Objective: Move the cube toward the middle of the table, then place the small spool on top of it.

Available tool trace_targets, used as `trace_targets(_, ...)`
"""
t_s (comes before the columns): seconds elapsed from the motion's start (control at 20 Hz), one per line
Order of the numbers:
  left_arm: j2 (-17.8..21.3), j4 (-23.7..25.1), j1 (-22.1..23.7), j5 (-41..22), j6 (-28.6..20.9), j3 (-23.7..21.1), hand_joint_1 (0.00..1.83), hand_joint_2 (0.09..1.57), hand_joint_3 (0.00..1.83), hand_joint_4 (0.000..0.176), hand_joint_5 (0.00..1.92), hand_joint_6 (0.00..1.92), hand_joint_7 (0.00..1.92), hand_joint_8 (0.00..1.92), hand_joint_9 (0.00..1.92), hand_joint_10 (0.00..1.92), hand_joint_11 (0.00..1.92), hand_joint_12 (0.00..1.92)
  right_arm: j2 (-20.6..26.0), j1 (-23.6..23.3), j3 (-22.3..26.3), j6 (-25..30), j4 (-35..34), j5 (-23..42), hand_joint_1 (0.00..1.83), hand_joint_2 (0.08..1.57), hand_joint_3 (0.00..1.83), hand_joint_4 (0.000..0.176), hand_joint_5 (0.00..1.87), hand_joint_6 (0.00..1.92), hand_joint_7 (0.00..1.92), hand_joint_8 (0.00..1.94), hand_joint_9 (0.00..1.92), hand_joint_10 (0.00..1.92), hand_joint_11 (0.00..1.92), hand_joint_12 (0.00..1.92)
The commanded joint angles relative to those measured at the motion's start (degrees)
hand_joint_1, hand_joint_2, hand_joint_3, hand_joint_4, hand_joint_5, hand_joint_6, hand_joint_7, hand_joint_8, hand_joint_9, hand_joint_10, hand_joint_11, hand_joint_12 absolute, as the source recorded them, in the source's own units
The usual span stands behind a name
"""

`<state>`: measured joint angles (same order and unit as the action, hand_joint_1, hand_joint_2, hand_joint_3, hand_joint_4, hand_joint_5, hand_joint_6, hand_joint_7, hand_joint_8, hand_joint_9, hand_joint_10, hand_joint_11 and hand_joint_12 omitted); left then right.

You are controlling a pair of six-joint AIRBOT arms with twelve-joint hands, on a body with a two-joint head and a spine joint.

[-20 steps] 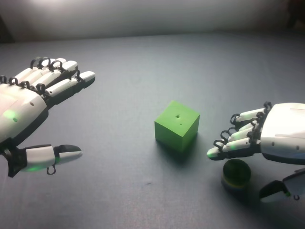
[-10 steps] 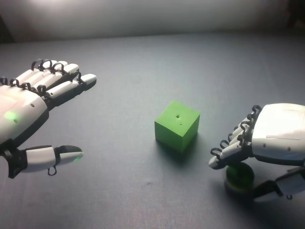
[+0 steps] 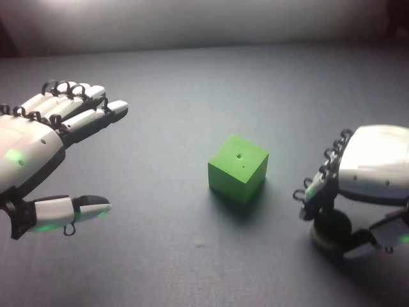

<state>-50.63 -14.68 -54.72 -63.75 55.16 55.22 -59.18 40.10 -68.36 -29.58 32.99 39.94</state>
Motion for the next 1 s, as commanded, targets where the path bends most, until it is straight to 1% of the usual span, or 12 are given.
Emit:
trace_targets(0.0, -0.2, 0.2, 0.1, -6.9, -0.3, 0.3, 0.86, 1.02, 0.00, 0.109, 0.19, 0.00, 0.07, 0.00, 0.04, 0.01, 0.03, 0.07, 0.3, -0.8, 0.0, 0.2, -1.9, 6.4, 1.27, 1.11, 0.00, 0.000, 1.03, 0.64, 1.00, 1.23, 0.98, 1.37, 0.90, 1.65)
trace_targets(0.1, -0.2, 0.2, 0.0, -6.9, -0.4, 0.3, 0.86, 1.02, 0.00, 0.111, 0.19, 0.00, 0.07, 0.00, 0.04, 0.01, 0.03, 0.07, 0.7, -1.5, -0.2, 0.2, -2.4, 6.9, 1.20, 1.07, 0.00, 0.000, 1.09, 0.73, 0.97, 1.27, 1.03, 1.56, 1.03, 1.81)
trace_targets(0.15, -0.2, 0.1, -0.1, -6.9, -0.4, 0.3, 0.86, 1.01, 0.00, 0.120, 0.19, 0.00, 0.07, 0.00, 0.04, 0.00, 0.02, 0.07, 0.7, -2.1, -0.5, 0.1, -2.7, 7.2, 1.28, 1.04, 0.00, 0.000, 1.10, 0.62, 1.20, 0.82, 1.12, 1.15, 1.05, 1.50)
trace_targets(0.2, -0.3, 0.0, -0.2, -6.9, -0.4, 0.3, 0.85, 1.01, 0.00, 0.119, 0.19, 0.00, 0.08, 0.00, 0.04, 0.01, 0.04, 0.08, 0.7, -2.7, -0.7, 0.1, -2.8, 7.3, 1.29, 1.03, 0.00, 0.000, 1.09, 0.67, 1.27, 0.67, 1.15, 1.00, 1.01, 1.48)
trace_targets(0.35, -0.3, -0.1, -0.3, -7.0, -0.5, 0.3, 0.85, 1.01, 0.00, 0.110, 0.20, 0.00, 0.09, 0.00, 0.05, 0.00, 0.01, 0.17, 0.7, -4.7, -1.0, -0.9, -3.8, 8.0, 1.27, 1.04, 0.00, 0.000, 1.11, 0.62, 1.19, 0.81, 1.09, 0.85, 0.84, 1.46)
trace_targets(0.45, -0.3, -0.1, -0.4, -7.1, -0.6, 0.3, 0.83, 1.01, 0.00, 0.127, 0.18, 0.00, 0.08, 0.00, 0.06, 0.00, 0.00, 0.26, 0.7, -5.8, -1.1, -1.9, -4.3, 8.2, 1.29, 1.04, 0.00, 0.000, 1.19, 0.41, 1.16, 0.92, 1.08, 0.89, 0.79, 1.56)
trace_targets(0.6, -0.2, -0.3, -0.6, -7.5, -0.6, 0.2, 0.85, 1.01, 0.00, 0.100, 0.20, 0.00, 0.09, 0.00, 0.08, 0.00, 0.00, 0.29, -0.2, -8.4, -1.9, -2.7, -4.5, 8.2, 1.27, 1.04, 0.00, 0.000, 1.15, 0.56, 1.20, 0.79, 1.07, 0.80, 0.71, 1.46)
trace_targets(0.7, -0.2, -0.4, -0.8, -7.8, -0.6, 0.2, 0.84, 1.01, 0.00, 0.121, 0.19, 0.00, 0.09, 0.00, 0.07, 0.00, 0.00, 0.29, -1.2, -10.3, -2.6, -3.3, -4.6, 8.2, 1.24, 1.07, 0.00, 0.022, 1.03, 0.95, 1.15, 0.71, 0.99, 0.66, 0.46, 1.48)
trace_targets(0.75, -0.1, -0.6, -0.9, -8.0, -0.6, 0.1, 0.84, 1.00, 0.00, 0.128, 0.19, 0.00, 0.11, 0.00, 0.10, 0.00, 0.00, 0.37, -1.8, -11.0, -3.1, -3.3, -4.7, 8.2, 1.24, 1.07, 0.00, 0.005, 1.09, 0.76, 1.09, 0.90, 0.95, 0.77, 0.36, 1.56)
trace_targets(0.85, 0.2, -1.2, -1.6, -8.8, -0.6, -0.1, 0.83, 1.01, 0.00, 0.127, 0.18, 0.00, 0.10, 0.00, 0.09, 0.00, 0.00, 0.36, -2.8, -12.4, -4.0, -3.3, -4.7, 8.2, 1.25, 1.06, 0.00, 0.000, 1.08, 0.74, 1.12, 0.88, 0.96, 0.79, 0.42, 1.53)
trace_targets(0.9, 0.3, -1.6, -2.1, -9.2, -0.6, -0.2, 0.85, 1.00, 0.00, 0.165, 0.12, 0.00, 0.10, 0.00, 0.13, 0.01, 0.00, 0.46, -3.3, -13.0, -4.5, -3.3, -4.7, 8.2, 1.26, 1.06, 0.00, 0.000, 1.08, 0.71, 1.13, 0.88, 1.04, 0.72, 0.72, 1.36)
trace_targets(0.95, 0.5, -2.4, -2.7, -9.9, -0.6, -0.4, 0.85, 1.00, 0.00, 0.165, 0.12, 0.00, 0.10, 0.00, 0.13, 0.01, 0.00, 0.46, -4.1, -13.6, -4.9, -3.3, -4.7, 8.2, 1.26, 1.06, 0.00, 0.000, 1.08, 0.71, 1.13, 0.88, 1.04, 0.72, 0.72, 1.36)
